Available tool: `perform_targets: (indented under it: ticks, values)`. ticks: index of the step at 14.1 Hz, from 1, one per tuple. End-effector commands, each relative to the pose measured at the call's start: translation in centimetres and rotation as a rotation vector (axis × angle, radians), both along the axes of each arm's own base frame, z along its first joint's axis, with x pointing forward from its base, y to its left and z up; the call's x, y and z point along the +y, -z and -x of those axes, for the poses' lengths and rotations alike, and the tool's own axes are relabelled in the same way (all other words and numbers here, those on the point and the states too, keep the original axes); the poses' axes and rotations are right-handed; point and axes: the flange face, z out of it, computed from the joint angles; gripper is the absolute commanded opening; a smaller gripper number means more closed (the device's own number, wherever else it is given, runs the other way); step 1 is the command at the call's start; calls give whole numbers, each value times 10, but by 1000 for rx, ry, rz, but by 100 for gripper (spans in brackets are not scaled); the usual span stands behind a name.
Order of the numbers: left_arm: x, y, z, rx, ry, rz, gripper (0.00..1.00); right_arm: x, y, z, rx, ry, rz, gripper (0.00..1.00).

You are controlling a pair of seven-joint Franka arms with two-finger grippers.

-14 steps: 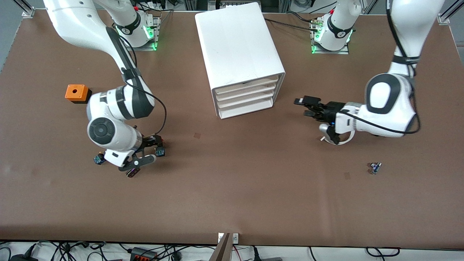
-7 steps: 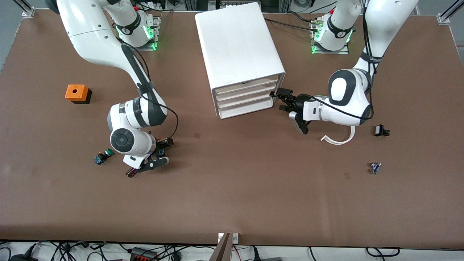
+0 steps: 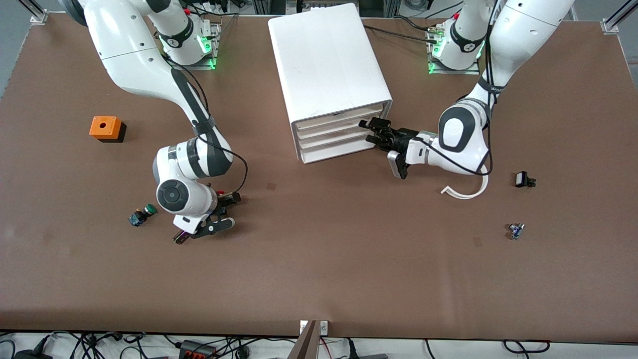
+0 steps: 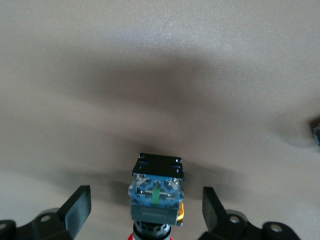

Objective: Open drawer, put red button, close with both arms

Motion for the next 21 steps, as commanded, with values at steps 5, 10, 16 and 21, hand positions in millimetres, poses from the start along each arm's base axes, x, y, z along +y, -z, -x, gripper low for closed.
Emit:
perform_targets:
  ticks: [5,10,16,21]
  values:
    - [-5,24,12,33,-12,88,38,3,0,-4,-7,-3,-19,21]
    - [1,32,10,-21,-1,131,2,21,-48,-23,-72,-17,-53,0]
    - [18,36,-50,4,-103,114,1,84,-183,-45,-151,-73,-126,0]
    - [39,41,-90,-33,-153,97,13,176,-238,5,-152,-27,-205,0]
